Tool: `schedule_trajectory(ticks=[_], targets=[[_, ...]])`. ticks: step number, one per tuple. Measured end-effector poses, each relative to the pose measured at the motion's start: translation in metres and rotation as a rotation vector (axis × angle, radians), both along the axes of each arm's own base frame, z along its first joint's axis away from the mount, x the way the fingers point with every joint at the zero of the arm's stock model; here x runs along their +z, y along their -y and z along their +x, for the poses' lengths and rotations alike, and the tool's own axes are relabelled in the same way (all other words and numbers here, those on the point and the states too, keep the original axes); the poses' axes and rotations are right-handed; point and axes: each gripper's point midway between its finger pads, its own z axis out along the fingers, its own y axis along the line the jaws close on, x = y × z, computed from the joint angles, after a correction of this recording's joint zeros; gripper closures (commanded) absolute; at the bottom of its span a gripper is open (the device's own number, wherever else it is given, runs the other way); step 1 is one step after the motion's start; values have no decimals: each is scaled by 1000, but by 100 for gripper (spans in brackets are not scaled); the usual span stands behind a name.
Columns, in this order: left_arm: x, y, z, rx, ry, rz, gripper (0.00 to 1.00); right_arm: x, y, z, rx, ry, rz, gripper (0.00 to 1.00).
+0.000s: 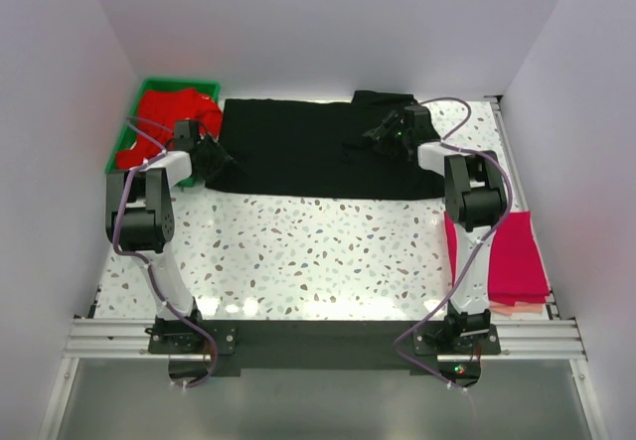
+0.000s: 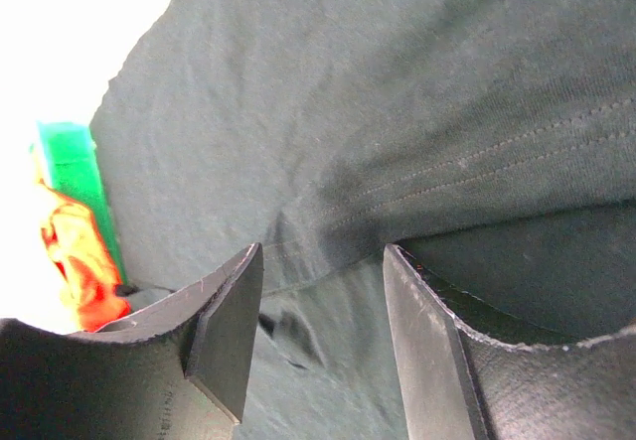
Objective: Fold and stack the t-shirts
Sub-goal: Fold the tshirt
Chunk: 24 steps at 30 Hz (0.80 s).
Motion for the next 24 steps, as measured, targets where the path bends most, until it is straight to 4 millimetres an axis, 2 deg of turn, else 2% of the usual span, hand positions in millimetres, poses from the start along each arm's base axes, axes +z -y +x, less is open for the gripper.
schedule_trajectory(ticks=[13, 24], targets=[[0, 0, 0, -5, 1, 4, 45, -1, -11, 19, -45, 53, 121, 46], [0, 0, 0, -9, 1, 8, 44, 8, -16, 47, -65, 139, 186, 45]])
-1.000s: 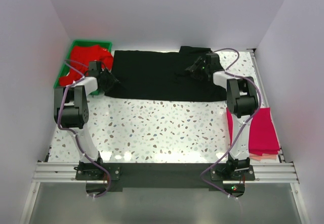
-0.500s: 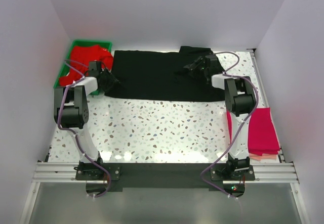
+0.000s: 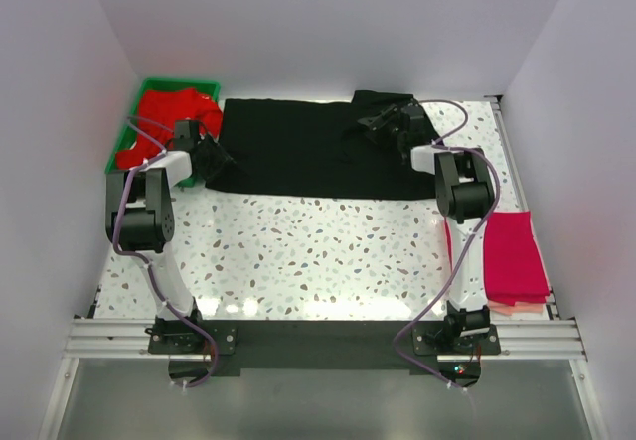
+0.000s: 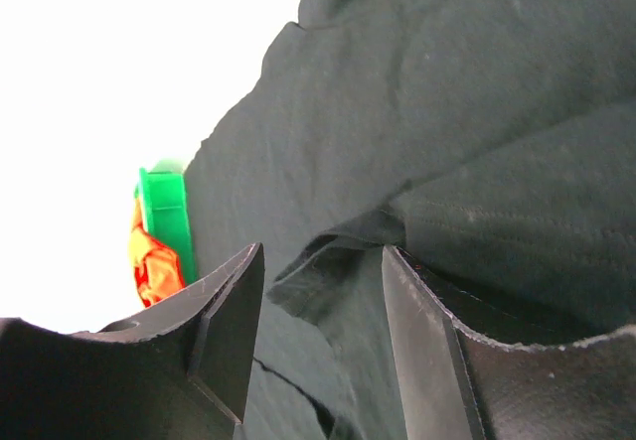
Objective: Fold and stack the t-shirts
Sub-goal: Fold the tshirt
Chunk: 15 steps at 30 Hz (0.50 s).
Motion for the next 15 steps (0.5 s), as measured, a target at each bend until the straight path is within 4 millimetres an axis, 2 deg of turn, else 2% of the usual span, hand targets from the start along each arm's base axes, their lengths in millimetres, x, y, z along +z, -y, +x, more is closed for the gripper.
schedule_trajectory(ticks=[3, 6, 15], targets=[[0, 0, 0, -2, 0, 1, 44, 5, -2, 8, -3, 26, 17, 45], [0, 0, 0, -3, 1, 1, 42, 19, -4, 17, 2, 76, 32, 44], [1, 1, 0, -8, 5, -4, 41, 95, -12, 46, 38, 252, 32, 44]])
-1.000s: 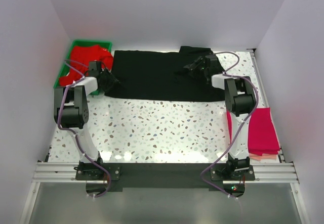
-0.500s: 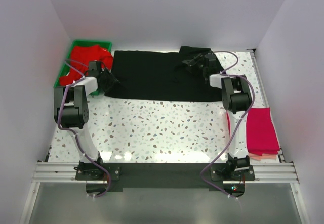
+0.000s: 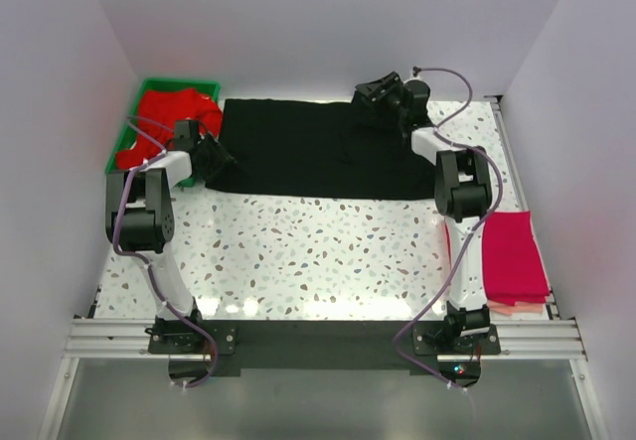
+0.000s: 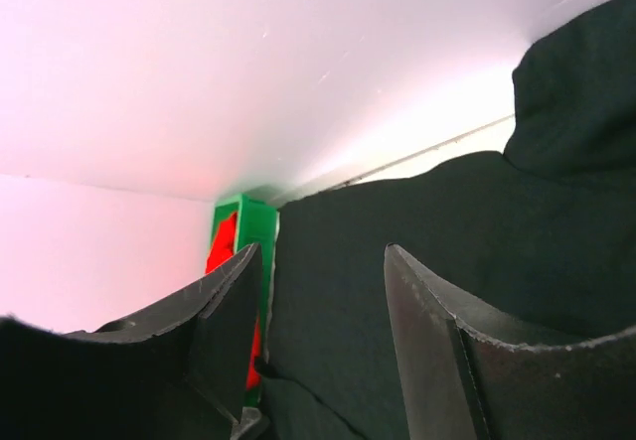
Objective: Fold and stack the t-shirts
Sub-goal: Fold the tshirt
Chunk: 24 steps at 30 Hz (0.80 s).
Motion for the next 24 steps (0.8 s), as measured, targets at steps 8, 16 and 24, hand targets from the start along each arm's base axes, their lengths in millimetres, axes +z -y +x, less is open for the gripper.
schedule_trajectory(ticks=[8, 16, 24], targets=[[20, -2, -20, 18, 30, 12, 46, -12, 22, -51, -17, -181, -168, 45], [39, -17, -65, 137, 56, 67, 51, 12, 64, -163, -61, -274, -357, 47], [13, -25, -95, 216, 0, 90, 47, -60, 104, -256, -90, -507, -495, 47]])
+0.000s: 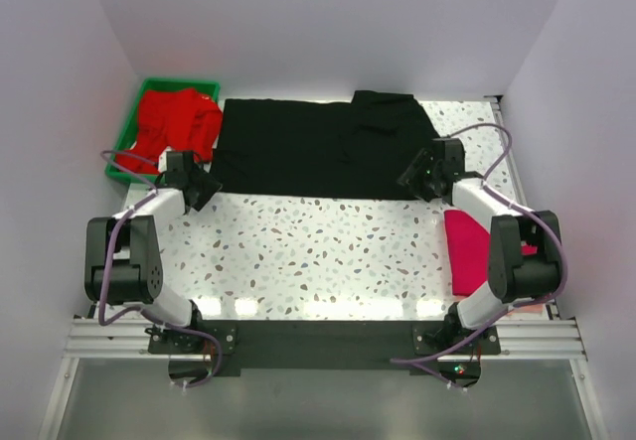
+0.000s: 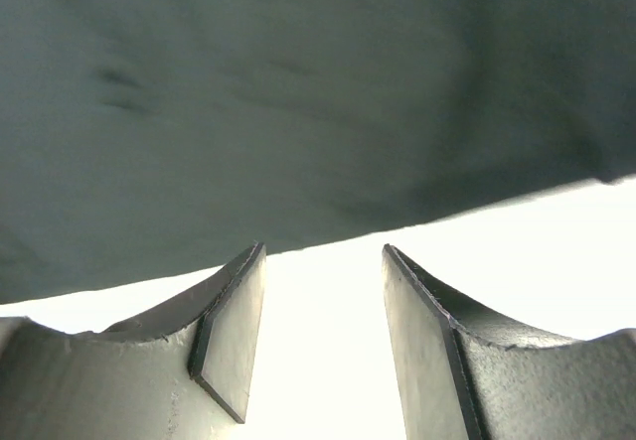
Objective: Fold and stack the t-shirts
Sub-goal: Fold the tshirt
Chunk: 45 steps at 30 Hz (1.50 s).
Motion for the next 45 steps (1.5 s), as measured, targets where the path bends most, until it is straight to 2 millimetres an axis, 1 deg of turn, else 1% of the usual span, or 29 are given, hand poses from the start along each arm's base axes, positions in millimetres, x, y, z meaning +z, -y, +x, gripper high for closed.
schedule_trajectory(ticks=[3, 5, 7, 9, 14, 17, 22, 27, 31, 33, 34, 36, 37, 38, 40, 41, 42, 43, 45], targets=[[-2, -2, 2, 9, 12, 6, 43, -28, 21, -21, -41, -88, -15, 46], [0, -3, 7, 15, 41, 10, 43, -40, 40, -30, -85, -124, -19, 46], [1, -4, 11, 20, 59, 14, 43, -46, 58, -35, -129, -148, -24, 45], [-1, -5, 15, 27, 68, 14, 43, -48, 71, -35, -164, -153, -34, 44], [-14, -8, 14, 45, 39, 20, 43, -48, 79, -34, -186, -153, -55, 44], [-20, -10, 13, 55, 23, 30, 44, -52, 87, -32, -212, -161, -70, 44], [-21, -13, 16, 68, 21, 39, 46, -61, 101, -28, -252, -185, -89, 44], [-22, -14, 25, 71, 28, 39, 49, -62, 103, -24, -259, -185, -92, 46], [-23, -14, 34, 71, 38, 37, 55, -58, 105, -19, -269, -169, -99, 53], [-23, -14, 40, 70, 41, 37, 60, -55, 107, -16, -274, -159, -102, 59], [-23, -13, 44, 68, 41, 37, 68, -53, 107, -13, -276, -152, -102, 61], [-24, -12, 49, 67, 41, 35, 78, -47, 108, -8, -279, -137, -103, 66], [-26, -12, 51, 65, 35, 35, 89, -45, 109, -5, -280, -130, -104, 69], [-26, -11, 52, 65, 32, 34, 93, -43, 109, -1, -281, -123, -105, 77], [-26, -11, 55, 60, 26, 35, 100, -40, 110, 6, -281, -113, -106, 85], [-25, -11, 56, 58, 25, 35, 100, -40, 110, 8, -282, -111, -105, 94], [-24, -10, 56, 56, 25, 37, 100, -39, 111, 11, -280, -110, -107, 98], [-23, -10, 57, 53, 26, 38, 100, -39, 111, 13, -280, -109, -106, 100], [-22, -10, 57, 53, 18, 38, 100, -38, 111, 13, -279, -112, -107, 100]])
